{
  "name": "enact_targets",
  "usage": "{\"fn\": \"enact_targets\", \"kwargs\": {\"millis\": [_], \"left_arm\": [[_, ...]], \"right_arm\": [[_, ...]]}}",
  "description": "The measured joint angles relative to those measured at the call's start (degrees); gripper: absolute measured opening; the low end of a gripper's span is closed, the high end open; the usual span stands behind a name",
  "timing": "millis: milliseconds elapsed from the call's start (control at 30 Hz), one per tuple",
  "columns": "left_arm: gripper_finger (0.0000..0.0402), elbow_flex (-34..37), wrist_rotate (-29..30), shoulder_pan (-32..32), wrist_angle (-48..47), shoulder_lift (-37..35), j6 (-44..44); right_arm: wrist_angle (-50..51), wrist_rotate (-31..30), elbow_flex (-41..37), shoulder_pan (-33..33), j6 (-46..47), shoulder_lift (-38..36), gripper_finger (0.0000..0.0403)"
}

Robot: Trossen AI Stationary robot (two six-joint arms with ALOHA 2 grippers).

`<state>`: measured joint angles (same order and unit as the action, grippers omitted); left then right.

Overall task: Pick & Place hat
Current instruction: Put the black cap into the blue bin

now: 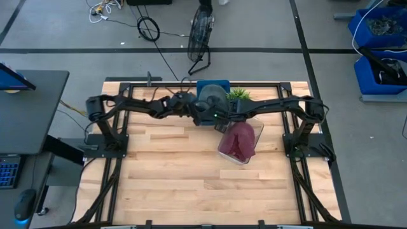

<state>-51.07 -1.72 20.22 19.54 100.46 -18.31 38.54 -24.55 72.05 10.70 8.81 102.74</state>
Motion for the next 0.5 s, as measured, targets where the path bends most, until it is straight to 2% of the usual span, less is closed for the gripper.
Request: {"fn": "enact_targets", "kwargs": {"millis": [100, 333, 500], "left_arm": [[0.0003, -4.45, -2.27, -0.21, -2.62, 2.62, 0.99], [0.0003, -12.99, -2.58, -0.38, -16.01, 7.85, -0.36], [0.0003, -14.19, -2.57, -0.4, -22.42, 9.26, -0.28]], "right_arm": [[-0.48, -0.01, -0.02, 1.12, -0.77, 0.0, 0.0003], [-1.92, 0.63, -0.02, 4.24, -1.17, 0.3, 0.0002], [-3.62, 10.51, -1.05, 5.78, -0.45, 1.67, 0.0002]]}}
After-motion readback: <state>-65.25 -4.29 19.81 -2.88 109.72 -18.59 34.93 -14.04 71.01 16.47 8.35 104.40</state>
